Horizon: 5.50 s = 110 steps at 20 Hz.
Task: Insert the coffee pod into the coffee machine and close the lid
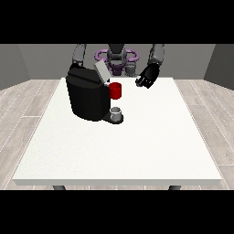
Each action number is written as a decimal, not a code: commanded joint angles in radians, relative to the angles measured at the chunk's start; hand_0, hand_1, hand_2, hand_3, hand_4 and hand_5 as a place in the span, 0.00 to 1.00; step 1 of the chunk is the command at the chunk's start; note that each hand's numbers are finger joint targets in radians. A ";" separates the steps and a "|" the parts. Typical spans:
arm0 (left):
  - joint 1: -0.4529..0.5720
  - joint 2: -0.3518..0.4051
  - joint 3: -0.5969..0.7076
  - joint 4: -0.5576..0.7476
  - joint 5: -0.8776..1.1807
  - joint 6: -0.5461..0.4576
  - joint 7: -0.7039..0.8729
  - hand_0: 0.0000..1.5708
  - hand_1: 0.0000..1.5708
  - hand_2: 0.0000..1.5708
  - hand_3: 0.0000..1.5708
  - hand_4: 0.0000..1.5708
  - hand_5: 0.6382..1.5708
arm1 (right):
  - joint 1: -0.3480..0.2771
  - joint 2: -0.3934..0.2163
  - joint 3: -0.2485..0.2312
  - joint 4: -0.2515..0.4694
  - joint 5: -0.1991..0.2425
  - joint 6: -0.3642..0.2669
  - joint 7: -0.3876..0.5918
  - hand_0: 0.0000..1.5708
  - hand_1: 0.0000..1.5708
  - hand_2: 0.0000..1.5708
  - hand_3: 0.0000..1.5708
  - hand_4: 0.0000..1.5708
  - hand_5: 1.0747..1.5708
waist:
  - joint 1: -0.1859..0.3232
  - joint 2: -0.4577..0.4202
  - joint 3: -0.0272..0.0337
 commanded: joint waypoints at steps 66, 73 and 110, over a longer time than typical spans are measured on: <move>-0.559 0.142 0.201 0.120 0.018 -0.123 0.058 0.77 0.77 0.78 0.75 0.23 1.00 | -0.202 -0.017 -0.060 -0.112 -0.030 -0.020 0.007 0.00 0.00 0.00 0.00 0.00 1.00 | -0.195 0.266 0.0002; -0.567 0.165 0.172 0.140 -0.038 -0.096 0.076 0.77 0.77 0.78 0.70 0.00 1.00 | -0.207 -0.035 -0.055 -0.123 -0.036 0.011 0.035 0.00 0.00 0.00 0.00 0.00 1.00 | -0.219 0.262 0.0003; -0.599 0.227 0.158 0.149 -0.138 0.056 -0.081 0.00 0.00 0.40 0.31 0.00 1.00 | -0.277 -0.045 -0.052 -0.114 -0.004 -0.011 0.062 0.00 0.00 0.00 0.00 0.00 1.00 | -0.220 0.341 0.0003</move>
